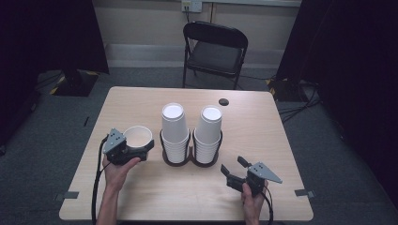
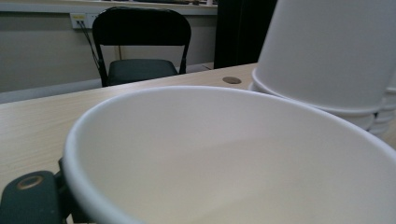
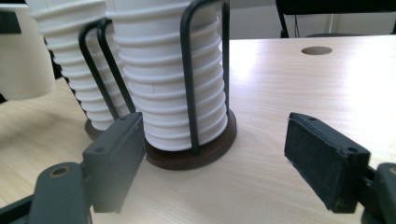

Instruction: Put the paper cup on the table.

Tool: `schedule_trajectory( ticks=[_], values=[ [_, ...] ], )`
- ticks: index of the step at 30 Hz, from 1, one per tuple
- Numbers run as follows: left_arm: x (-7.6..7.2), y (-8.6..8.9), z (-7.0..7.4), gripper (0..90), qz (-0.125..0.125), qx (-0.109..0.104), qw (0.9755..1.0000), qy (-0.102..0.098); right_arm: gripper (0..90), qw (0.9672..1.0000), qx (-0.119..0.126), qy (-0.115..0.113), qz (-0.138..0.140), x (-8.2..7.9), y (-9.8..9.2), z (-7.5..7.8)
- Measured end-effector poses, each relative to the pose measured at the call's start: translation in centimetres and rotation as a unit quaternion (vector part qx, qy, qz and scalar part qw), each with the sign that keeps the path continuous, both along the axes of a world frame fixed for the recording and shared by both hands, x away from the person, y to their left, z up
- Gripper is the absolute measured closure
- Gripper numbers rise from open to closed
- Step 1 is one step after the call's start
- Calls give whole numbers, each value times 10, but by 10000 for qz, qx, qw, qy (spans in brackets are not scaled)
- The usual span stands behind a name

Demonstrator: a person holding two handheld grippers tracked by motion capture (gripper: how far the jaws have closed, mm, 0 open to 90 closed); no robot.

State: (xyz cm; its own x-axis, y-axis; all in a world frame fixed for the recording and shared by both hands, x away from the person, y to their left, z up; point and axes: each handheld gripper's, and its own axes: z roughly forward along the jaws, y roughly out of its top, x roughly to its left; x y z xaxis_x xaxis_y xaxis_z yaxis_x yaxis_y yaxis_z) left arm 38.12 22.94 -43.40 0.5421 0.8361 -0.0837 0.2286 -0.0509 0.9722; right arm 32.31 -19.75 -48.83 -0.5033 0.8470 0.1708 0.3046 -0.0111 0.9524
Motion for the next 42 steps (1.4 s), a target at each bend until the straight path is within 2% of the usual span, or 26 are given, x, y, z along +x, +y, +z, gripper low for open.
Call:
schedule_trajectory(
  ticks=[2, 5, 7, 10, 13, 15, 18, 24, 28, 31, 34, 37, 40, 42],
  values=[
    [5, 1, 0, 93, 88, -109, 9999, -25, 196, 10000, -15, 14, 6, 0, 2, -3],
    [12, -2, -3, 88, 111, 71, 9999, -48, 192, 10000, 37, 17, 9, 1, 4, -6],
    [15, -3, -5, 87, 68, 89, 9999, -57, 189, 10000, -61, -44, -35, 1, 6, -7],
    [23, -5, -10, 84, -32, 24, 10000, 9, 189, 9999, -71, -62, -66, 1, 7, -7],
    [30, -6, -17, 79, -40, 175, 9998, 22, 178, 9997, -61, -204, -96, -2, 6, -7],
    [33, -5, -21, 79, -60, 128, 9998, 118, 168, 9996, -17, -247, -141, -3, 6, -7],
    [39, -6, -28, 79, 48, 212, 9995, 247, 168, 9996, -41, -239, -146, -3, 6, -7],
    [44, -3, -32, 77, 166, 180, 9992, 324, 169, 9994, -92, -292, -156, -3, 7, -7],
    [46, 0, -36, 78, 269, 279, 9983, 437, 177, 9995, -92, -282, -121, -3, 7, -7],
    [47, -1, -38, 78, 233, 275, 9986, 395, 177, 9996, -81, -267, -108, -3, 7, -7],
    [46, -2, -38, 78, 219, 372, 9984, 369, 179, 9996, -81, -259, -106, -3, 7, -7],
    [44, -3, -39, 83, 308, 601, 9968, 431, 179, 9996, -80, -247, -108, -3, 7, -7],
    [42, -1, -43, 88, 338, 550, 9971, 410, 178, 9996, -85, -260, -111, -3, 7, -7],
    [42, 0, -47, 93, 373, 539, 9967, 479, 179, 9995, -93, -273, -105, -3, 7, -7]
  ],
)
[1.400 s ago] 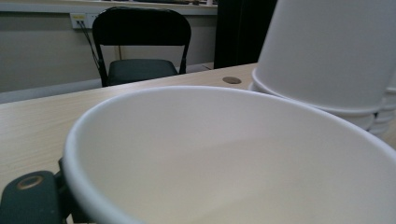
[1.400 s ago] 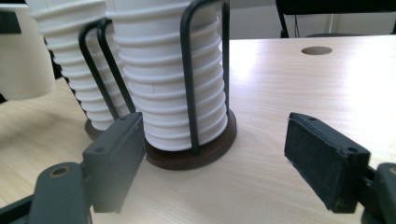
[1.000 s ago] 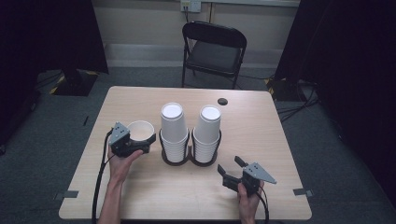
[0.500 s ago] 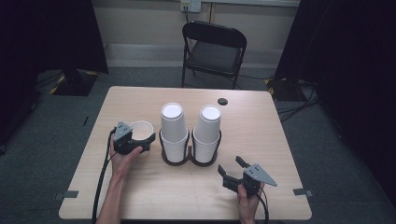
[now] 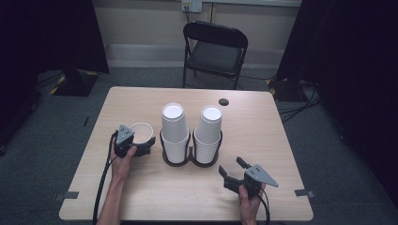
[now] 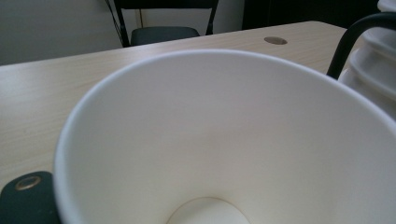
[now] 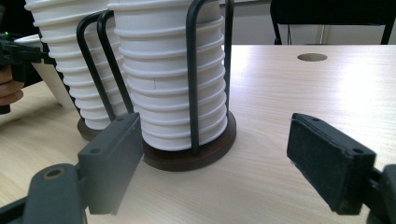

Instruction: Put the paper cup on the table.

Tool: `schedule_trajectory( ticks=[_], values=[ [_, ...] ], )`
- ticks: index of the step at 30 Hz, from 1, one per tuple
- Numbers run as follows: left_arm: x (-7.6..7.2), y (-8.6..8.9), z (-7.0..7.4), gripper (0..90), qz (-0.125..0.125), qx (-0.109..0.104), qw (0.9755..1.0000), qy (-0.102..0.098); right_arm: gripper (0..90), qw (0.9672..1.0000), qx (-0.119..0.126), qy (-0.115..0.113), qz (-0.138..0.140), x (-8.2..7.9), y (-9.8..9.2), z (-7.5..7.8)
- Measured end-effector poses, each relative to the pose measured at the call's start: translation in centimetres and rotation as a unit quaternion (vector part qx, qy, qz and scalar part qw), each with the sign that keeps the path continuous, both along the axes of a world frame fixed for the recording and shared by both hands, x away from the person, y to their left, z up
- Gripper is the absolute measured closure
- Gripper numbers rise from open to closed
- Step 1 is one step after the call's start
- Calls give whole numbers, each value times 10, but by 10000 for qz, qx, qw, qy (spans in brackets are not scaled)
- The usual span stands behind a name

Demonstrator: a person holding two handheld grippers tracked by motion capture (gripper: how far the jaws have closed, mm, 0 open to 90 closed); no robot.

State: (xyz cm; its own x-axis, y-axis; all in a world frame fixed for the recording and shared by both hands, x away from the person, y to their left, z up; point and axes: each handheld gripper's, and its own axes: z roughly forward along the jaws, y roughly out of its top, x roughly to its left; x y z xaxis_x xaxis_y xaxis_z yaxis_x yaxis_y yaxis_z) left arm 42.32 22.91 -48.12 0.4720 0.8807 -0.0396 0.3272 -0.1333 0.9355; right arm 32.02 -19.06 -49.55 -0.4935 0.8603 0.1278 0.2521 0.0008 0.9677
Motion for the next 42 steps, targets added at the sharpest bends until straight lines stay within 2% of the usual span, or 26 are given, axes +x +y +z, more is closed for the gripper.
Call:
schedule_trajectory(
  ticks=[1, 4, 9, 11, 13, 16, 17, 20, 22, 24, 26, 31, 33, 37, 38, 42],
  values=[
    [0, 0, -1, 100, 50, 85, 10000, 0, 178, 10000, 2, 3, 4, 0, 0, 0],
    [0, 1, -4, 114, 75, 144, 9998, 102, 178, 10000, 9, 11, 8, 0, 0, 0],
    [1, 3, -5, 125, 122, 196, 9995, 220, 179, 10000, -5, -9, 18, 0, 0, 0],
    [1, 2, -6, 130, 144, 145, 9995, 257, 178, 10000, -10, -19, 24, 0, 0, 0],
    [0, 3, -6, 137, 130, 237, 9991, 312, 178, 10000, -1, -12, 38, 0, 0, 0],
    [-1, 2, -7, 139, 123, 183, 9991, 360, 178, 10000, 6, -7, 54, 0, 0, 0],
    [-3, 3, -7, 140, 103, 287, 9988, 390, 177, 10000, 8, -10, 62, 0, 0, 0],
    [-4, 3, -11, 153, 138, 381, 9980, 480, 177, 10000, 17, -16, 67, -1, 0, 0],
    [-4, 4, -15, 153, 165, 292, 9979, 561, 176, 10000, 22, -18, 75, -1, 0, 0],
    [-4, 5, -14, 154, 210, 337, 9977, 545, 175, 10000, 32, -18, 68, -1, 1, 0],
    [-6, 5, -15, 156, 236, 268, 9979, 545, 175, 10000, 32, -16, 73, -1, 0, 0],
    [-14, 6, -15, 155, 255, 404, 9971, 598, 174, 10000, 69, -23, 68, -1, 0, 0],
    [-18, 7, -15, 155, 293, 358, 9970, 625, 174, 9999, 96, -27, 52, -2, -1, 0],
    [-25, 8, -14, 156, 348, 405, 9970, 568, 172, 9999, 102, -39, 50, -2, -1, 0],
    [-28, 8, -15, 155, 373, 279, 9975, 529, 172, 9999, 103, -39, 50, -2, -1, 0],
    [-38, 9, -14, 156, 353, 265, 9983, 387, 170, 9999, 123, -37, 60, -2, -1, 0]
  ],
)
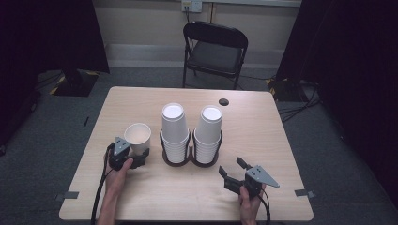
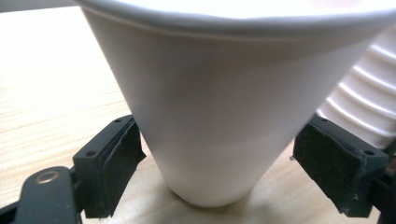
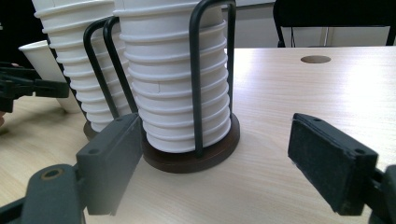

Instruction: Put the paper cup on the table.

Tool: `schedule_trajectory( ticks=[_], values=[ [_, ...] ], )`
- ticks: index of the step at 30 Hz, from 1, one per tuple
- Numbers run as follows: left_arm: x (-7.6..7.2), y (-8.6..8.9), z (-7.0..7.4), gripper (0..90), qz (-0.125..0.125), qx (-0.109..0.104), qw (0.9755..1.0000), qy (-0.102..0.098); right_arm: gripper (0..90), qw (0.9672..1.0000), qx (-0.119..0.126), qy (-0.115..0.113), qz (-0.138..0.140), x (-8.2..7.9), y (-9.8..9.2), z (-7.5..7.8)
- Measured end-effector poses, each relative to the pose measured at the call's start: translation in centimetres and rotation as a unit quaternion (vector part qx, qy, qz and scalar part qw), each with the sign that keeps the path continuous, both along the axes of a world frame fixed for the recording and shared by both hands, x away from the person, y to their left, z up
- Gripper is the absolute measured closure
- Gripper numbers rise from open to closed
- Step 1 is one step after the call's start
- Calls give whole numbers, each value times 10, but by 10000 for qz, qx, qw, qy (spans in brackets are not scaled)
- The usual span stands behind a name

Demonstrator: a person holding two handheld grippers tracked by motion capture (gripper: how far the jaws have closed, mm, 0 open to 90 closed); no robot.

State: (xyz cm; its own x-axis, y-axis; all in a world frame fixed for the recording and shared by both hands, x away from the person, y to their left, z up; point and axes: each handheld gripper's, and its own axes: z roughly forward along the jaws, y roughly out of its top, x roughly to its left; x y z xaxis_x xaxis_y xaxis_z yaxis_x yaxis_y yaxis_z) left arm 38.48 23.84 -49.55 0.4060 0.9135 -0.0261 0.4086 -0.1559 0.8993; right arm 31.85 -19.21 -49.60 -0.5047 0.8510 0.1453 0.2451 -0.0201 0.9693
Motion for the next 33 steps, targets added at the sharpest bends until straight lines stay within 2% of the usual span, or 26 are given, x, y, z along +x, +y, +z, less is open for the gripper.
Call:
schedule_trajectory(
  ticks=[5, 8, 12, 17, 18, 22, 25, 31, 33],
  values=[
    [-12, 2, 0, 154, 16, -107, 9999, -122, 169, 10000, 17, 11, -14, 0, 0, 0],
    [-14, 3, 1, 156, 71, 8, 9999, -132, 169, 10000, 12, 12, -12, 0, 0, 0],
    [-21, 4, 2, 155, 17, -136, 9996, -226, 169, 10000, 19, 24, -14, 0, 0, 0],
    [-35, -1, 6, 155, -38, -211, 9990, -389, 169, 10000, 15, 18, -10, 0, 0, 0],
    [-38, -2, 7, 155, -29, -163, 9990, -426, 169, 10000, 23, 27, -12, 0, 0, 0],
    [-50, -6, 10, 154, -114, -300, 9980, -544, 168, 10000, 50, 30, -6, -1, -1, 0],
    [-60, -11, 11, 154, -129, -273, 9980, -564, 168, 10000, 75, 35, -3, -1, -1, 0],
    [-75, -16, 9, 154, -256, -432, 9968, -621, 168, 10000, 74, 28, -6, -1, -1, 0],
    [-79, -19, 7, 154, -303, -575, 9957, -662, 167, 10000, 66, 22, -7, -1, -1, 0]
  ],
)
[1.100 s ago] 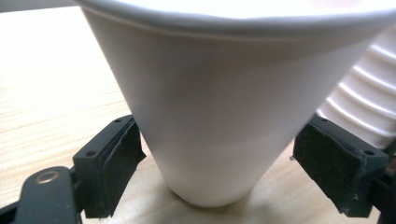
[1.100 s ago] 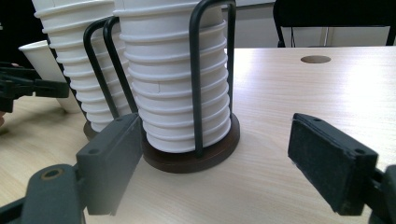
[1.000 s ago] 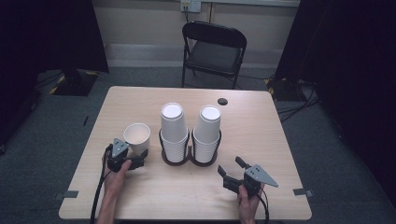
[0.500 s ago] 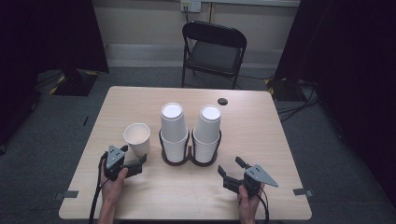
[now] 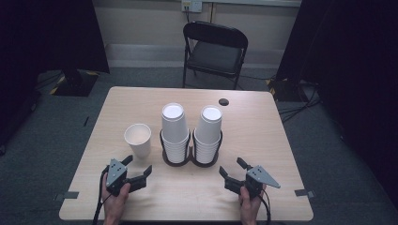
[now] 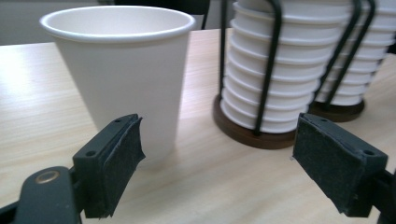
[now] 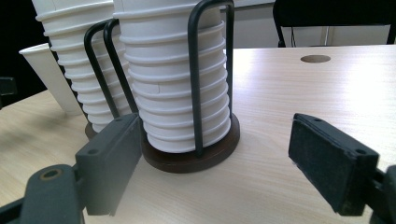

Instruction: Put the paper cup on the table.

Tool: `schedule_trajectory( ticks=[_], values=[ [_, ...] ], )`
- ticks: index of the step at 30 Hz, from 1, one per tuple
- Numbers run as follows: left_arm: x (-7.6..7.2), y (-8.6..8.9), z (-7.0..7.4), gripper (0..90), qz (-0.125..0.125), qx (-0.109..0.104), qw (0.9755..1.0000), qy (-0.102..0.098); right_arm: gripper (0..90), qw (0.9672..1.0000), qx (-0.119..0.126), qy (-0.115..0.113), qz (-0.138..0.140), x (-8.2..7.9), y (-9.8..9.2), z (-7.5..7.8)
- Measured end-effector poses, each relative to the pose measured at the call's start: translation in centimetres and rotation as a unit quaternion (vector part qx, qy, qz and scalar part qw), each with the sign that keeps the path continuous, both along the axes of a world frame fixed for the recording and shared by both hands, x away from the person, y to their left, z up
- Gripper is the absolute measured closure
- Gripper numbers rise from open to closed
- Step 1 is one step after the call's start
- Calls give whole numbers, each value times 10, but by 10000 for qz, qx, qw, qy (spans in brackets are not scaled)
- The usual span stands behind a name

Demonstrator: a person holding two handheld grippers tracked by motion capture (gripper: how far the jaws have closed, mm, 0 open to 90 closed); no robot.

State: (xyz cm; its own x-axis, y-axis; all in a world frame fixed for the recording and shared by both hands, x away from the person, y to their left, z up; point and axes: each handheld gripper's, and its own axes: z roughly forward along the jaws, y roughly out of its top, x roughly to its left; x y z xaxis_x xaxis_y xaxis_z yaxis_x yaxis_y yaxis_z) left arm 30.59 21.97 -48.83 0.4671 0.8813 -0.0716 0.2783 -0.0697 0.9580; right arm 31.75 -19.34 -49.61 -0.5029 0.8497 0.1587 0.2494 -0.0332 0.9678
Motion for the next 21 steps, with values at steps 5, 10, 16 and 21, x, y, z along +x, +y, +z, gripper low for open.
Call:
schedule_trajectory(
  ticks=[5, 10, 16, 21],
  values=[
    [-7, -12, -3, 155, -95, -54, 9999, 5, 167, 10000, -2, -7, -17, -1, 0, 0],
    [-14, -27, 0, 156, -240, -55, 9997, 6, 167, 10000, 7, -8, -7, -1, 0, 0],
    [-15, -46, -5, 157, -380, 51, 9993, -49, 167, 10000, -16, -30, -20, -1, 0, 0],
    [-17, -55, -7, 157, -372, 166, 9990, -206, 167, 10000, -32, 0, -34, -1, 0, 0]
  ],
)
